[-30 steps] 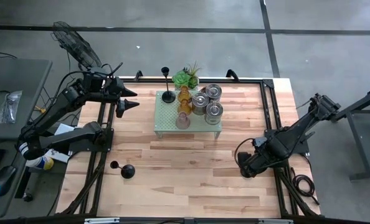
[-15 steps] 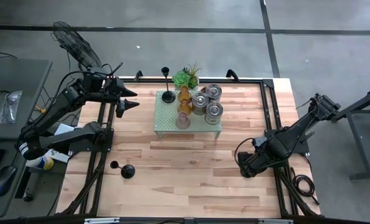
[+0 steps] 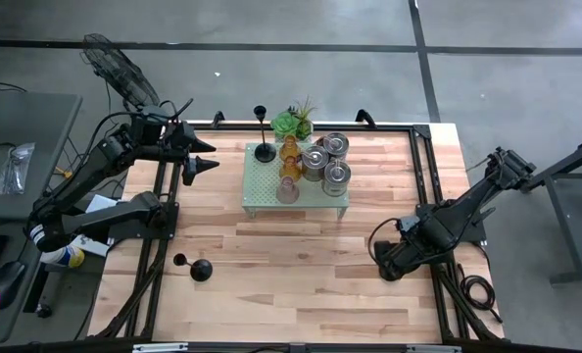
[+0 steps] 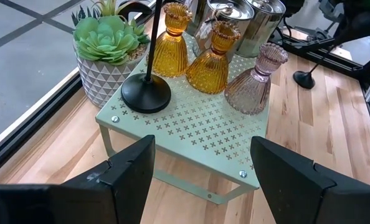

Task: Pick & Place candle stick holders
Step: Put the right black candle holder on the shelf

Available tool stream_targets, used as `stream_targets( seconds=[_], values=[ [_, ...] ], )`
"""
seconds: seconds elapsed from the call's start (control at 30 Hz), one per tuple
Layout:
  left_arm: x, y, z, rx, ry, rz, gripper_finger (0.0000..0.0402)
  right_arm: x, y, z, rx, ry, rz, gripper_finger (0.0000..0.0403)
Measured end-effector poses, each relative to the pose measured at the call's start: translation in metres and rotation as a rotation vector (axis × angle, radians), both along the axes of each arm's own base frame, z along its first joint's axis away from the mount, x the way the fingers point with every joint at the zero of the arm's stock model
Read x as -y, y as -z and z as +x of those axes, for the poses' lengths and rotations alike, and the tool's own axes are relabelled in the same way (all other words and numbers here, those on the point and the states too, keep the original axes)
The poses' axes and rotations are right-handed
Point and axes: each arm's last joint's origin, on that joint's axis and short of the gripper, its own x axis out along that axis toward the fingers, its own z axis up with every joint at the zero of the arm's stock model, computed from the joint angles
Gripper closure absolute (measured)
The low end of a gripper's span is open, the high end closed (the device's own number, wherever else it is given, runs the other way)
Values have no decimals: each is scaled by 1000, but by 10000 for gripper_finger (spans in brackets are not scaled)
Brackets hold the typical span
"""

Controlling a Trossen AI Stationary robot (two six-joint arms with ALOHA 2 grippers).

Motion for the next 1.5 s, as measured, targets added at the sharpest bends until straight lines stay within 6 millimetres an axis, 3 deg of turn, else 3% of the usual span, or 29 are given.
stream_targets(
  seconds=[0.5, 0.87, 1.23, 1.33, 1.5],
  values=[
    [2, -1, 1, 23, 89, 6, 142, -9, -3, 13, 181, -231, 81, 281],
    [6, -2, 1, 71, 200, -47, 142, -3, -25, 34, 595, -342, 3, 281],
    [10, -6, -1, 137, 236, -127, 142, 21, -54, 59, 943, -531, -99, 281],
    [13, -14, -3, 154, 237, -150, 142, 30, -61, 65, 1021, -578, -127, 281],
    [22, -47, -11, 231, 266, -78, 142, 47, -72, 73, 1113, -671, -200, 281]
  ],
)
